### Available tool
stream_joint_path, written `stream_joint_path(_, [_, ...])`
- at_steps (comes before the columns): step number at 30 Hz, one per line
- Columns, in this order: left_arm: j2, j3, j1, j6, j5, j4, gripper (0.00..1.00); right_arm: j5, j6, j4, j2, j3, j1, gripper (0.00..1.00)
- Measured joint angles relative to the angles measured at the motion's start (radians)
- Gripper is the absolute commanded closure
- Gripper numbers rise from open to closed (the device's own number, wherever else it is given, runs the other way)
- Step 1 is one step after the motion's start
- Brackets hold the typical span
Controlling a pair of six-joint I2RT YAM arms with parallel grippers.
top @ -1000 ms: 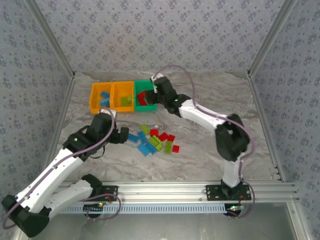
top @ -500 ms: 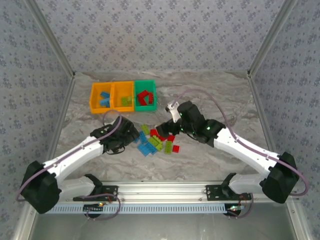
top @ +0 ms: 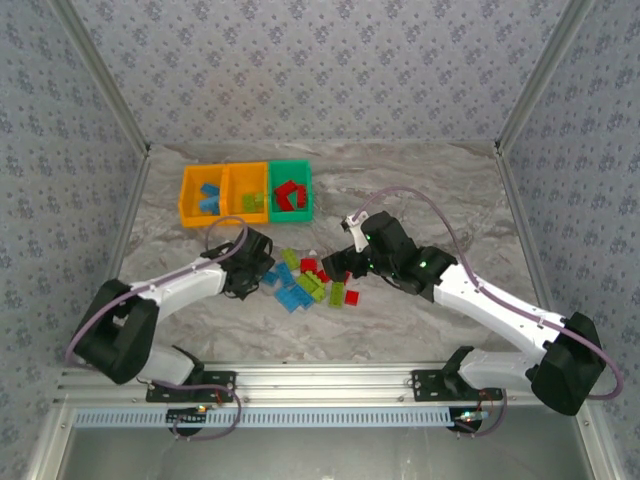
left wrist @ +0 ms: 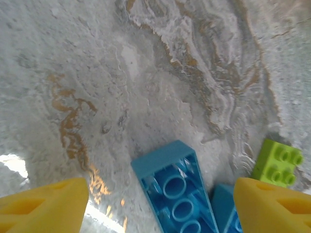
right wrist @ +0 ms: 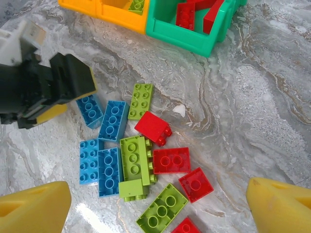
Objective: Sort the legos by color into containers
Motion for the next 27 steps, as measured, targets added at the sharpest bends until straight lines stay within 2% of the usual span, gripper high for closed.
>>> stream_joint_path(3, [0.055, 0.023, 0.0, 0.008, 0.015, -0.013, 0.3, 0.009, 0.003, 0.0, 0.0, 0.0, 0.0, 0.04])
stream_joint_path(11, [0.083, 0.05, 0.005, 0.021, 0.019, -0.069, 0.56, 0.02, 0.026, -0.01, -0.004, 0.0, 0.0, 0.03])
stream_joint_path(15, [0.079, 0.05, 0.006, 0.033, 0.017, -0.084, 0.66, -0.029, 0.031, -0.024, -0.01, 0.006, 0.001, 0.03])
stream_joint_path(21, [-0.002, 0.05, 0.017, 0.085, -0.004, -0.093, 0.7, -0.182, 0.037, -0.03, -0.011, 0.017, 0.012, 0.02])
stream_joint_path(24, [-0.105, 0.081, 0.042, 0.155, -0.087, -0.134, 0.72, -0.262, 0.037, -0.033, -0.011, 0.017, 0.016, 0.02])
stream_joint_path(27, [-0.179, 0.158, 0.11, 0.251, -0.186, -0.143, 0.73, -0.285, 0.037, -0.036, -0.016, 0.018, 0.018, 0.02])
